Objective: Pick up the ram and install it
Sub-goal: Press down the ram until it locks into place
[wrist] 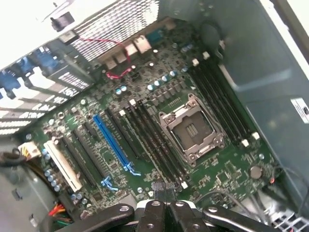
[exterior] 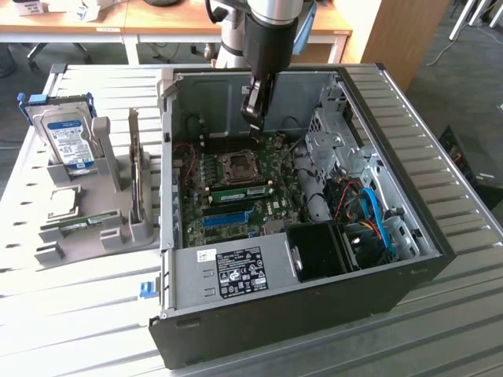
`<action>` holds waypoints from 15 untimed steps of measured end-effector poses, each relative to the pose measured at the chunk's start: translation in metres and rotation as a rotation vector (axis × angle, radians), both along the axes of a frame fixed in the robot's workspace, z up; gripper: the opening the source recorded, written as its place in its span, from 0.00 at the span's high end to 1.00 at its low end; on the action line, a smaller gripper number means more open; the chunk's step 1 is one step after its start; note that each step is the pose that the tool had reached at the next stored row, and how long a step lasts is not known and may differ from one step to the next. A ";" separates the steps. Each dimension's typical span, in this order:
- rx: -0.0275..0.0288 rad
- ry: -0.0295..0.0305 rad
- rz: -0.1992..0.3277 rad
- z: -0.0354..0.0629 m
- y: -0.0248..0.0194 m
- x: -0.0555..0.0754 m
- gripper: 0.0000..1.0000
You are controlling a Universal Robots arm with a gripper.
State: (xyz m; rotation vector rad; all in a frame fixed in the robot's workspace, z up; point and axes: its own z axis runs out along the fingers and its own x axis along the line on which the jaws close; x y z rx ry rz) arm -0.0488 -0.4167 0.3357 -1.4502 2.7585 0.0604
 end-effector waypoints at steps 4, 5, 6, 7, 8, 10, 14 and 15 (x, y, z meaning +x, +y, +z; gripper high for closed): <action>0.0000 0.0000 -0.067 -0.0005 0.0000 0.000 0.89; 0.0001 -0.0001 -0.084 -0.0006 0.0000 0.000 0.89; 0.0000 0.0000 -0.102 -0.0007 0.0000 0.000 0.89; 0.0000 0.0000 -0.119 -0.0008 0.0000 0.000 0.89; 0.0001 0.0000 -0.136 -0.0009 0.0000 0.000 0.89; 0.0001 0.0000 -0.171 -0.0011 0.0000 0.000 0.89; 0.0000 0.0000 -0.241 -0.0013 0.0000 0.000 0.89; 0.0000 0.0000 -0.258 -0.0013 0.0000 0.000 0.89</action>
